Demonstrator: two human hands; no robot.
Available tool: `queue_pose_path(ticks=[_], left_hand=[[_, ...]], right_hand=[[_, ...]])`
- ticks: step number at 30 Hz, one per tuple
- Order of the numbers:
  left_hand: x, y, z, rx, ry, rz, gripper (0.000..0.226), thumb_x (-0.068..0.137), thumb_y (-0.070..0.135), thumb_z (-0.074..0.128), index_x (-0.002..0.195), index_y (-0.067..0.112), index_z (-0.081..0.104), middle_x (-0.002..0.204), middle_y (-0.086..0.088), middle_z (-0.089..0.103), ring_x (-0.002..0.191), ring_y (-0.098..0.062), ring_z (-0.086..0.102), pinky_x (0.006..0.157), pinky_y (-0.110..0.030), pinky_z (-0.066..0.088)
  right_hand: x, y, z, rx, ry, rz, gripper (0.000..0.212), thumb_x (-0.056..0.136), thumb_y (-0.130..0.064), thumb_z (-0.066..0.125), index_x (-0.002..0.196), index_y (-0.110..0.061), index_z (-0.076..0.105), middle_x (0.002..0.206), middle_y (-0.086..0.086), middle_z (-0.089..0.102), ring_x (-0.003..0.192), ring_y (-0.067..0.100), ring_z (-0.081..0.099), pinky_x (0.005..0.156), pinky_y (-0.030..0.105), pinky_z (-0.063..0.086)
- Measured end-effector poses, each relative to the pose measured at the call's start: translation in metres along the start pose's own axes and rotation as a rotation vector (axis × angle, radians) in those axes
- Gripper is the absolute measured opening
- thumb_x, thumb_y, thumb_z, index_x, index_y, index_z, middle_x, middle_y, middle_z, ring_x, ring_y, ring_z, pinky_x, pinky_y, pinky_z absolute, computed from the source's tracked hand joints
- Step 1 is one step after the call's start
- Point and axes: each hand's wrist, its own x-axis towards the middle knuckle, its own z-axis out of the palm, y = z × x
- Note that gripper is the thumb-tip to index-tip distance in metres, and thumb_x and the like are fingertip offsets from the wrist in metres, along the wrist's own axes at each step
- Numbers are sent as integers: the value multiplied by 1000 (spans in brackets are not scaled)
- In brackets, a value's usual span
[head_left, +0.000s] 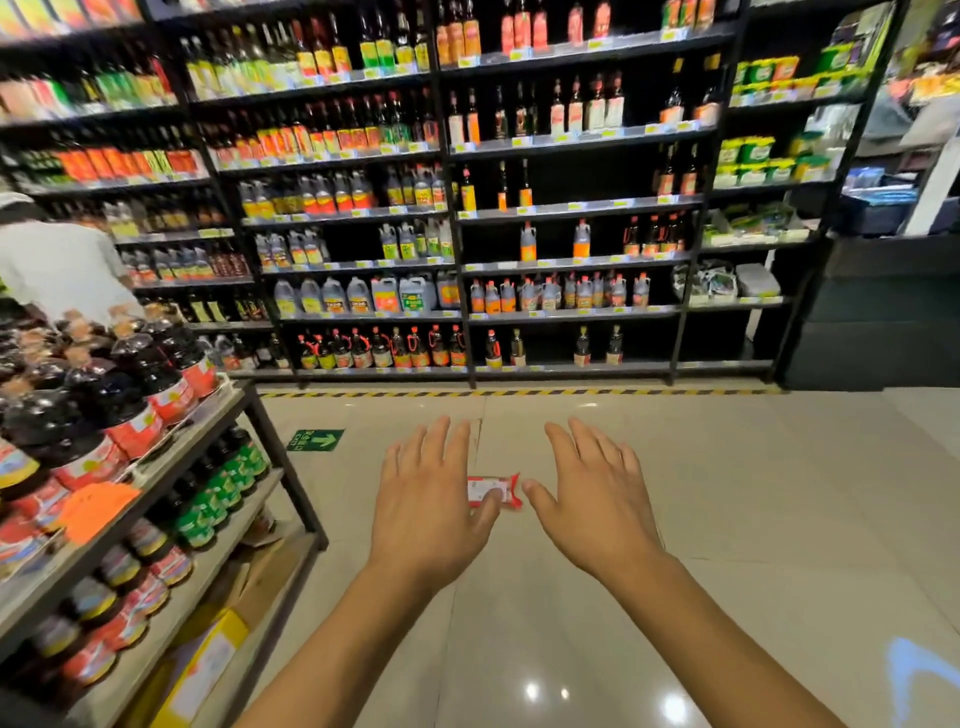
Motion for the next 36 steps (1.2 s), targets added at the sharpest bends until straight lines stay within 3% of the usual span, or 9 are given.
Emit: queue_pose_path(ticks=[5,12,18,23,36], left_hand=[[73,-35,31,-40,-3,-49,81,102,64,37,165,24,7,174,0,8,160,-22,6,130,-45,2],[208,-99,70,-78,16,-40,81,100,60,47,163,18,21,170,-6,23,156,-29,22,127,-49,17],[302,-154,93,-76,-2,-48,81,100,61,48,163,17,22,169,-7,26,156,-29,22,127,-49,14],[359,-192,118,-85,-80,-58,79,103,61,39,164,19,14,173,-6,15,158,-27,13,129,-46,8],[530,-264,208,-40,-164,-111,78,100,58,45,162,14,26,169,-11,27,154,-32,25,127,-50,15]], right_hand=[[83,-12,30,-38,-49,-53,70,103,-57,39,161,-26,17,170,3,13,157,22,9,127,44,7],[225,-36,66,-141,-57,-52,71,102,-57,42,160,-24,20,168,4,20,156,24,14,127,47,9],[327,-59,96,-186,-65,-48,71,102,-58,42,160,-23,22,166,5,26,155,26,19,126,49,14],[391,-62,119,-206,-114,-25,71,103,-58,37,161,-23,17,169,6,18,156,26,15,127,47,10],[596,-49,225,-143,-221,-67,72,102,-57,41,161,-21,19,168,9,20,155,30,18,125,48,14]])
